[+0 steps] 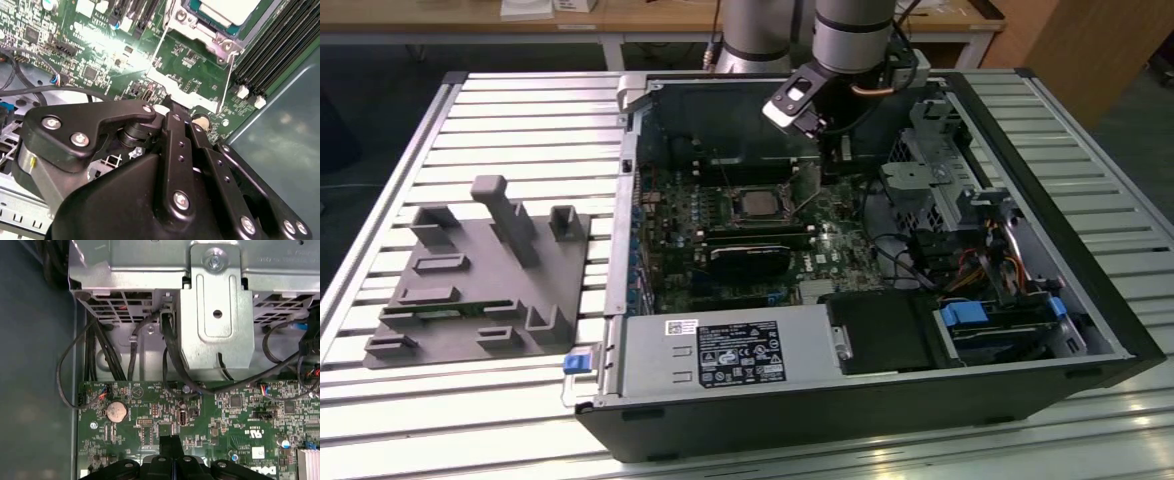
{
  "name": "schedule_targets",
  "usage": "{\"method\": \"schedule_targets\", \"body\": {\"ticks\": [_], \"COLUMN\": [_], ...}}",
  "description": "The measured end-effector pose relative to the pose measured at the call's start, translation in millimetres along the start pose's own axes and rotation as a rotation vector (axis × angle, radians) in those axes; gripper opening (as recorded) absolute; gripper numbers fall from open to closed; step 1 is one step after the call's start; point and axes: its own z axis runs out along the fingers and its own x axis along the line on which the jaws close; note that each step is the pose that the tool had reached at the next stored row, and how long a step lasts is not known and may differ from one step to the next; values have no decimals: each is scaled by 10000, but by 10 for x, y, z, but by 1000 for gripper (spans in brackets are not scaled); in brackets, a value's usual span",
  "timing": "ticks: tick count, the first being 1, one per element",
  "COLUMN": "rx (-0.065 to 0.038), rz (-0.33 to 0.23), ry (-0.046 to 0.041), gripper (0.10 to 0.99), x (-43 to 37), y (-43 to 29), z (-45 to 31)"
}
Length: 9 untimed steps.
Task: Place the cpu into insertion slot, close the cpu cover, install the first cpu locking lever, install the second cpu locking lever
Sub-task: 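Close the cpu cover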
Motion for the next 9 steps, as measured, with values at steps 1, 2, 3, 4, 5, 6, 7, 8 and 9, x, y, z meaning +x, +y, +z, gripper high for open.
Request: {"method": "schedule_targets", "body": {"ticks": [1,2,3,4,5,6,7,8,9], "rx": [0,0,0,0,0,0,0,0,0], "rz": [0,0,0,1,1,0,0,0,0], "ry": [0,0,1,1,1,0,1,0,0], "gripper": [106,106,106,106,106,106,106,106,106], "x": [-1,-1,-1,-2,-2,-3,-3,-4,-5], "y": [-13,-26,-41,-54,-70,-86,-104,-124,-143], "z": [-1,-2,-3,-4,-5,-6,-7,-9,-10]}}
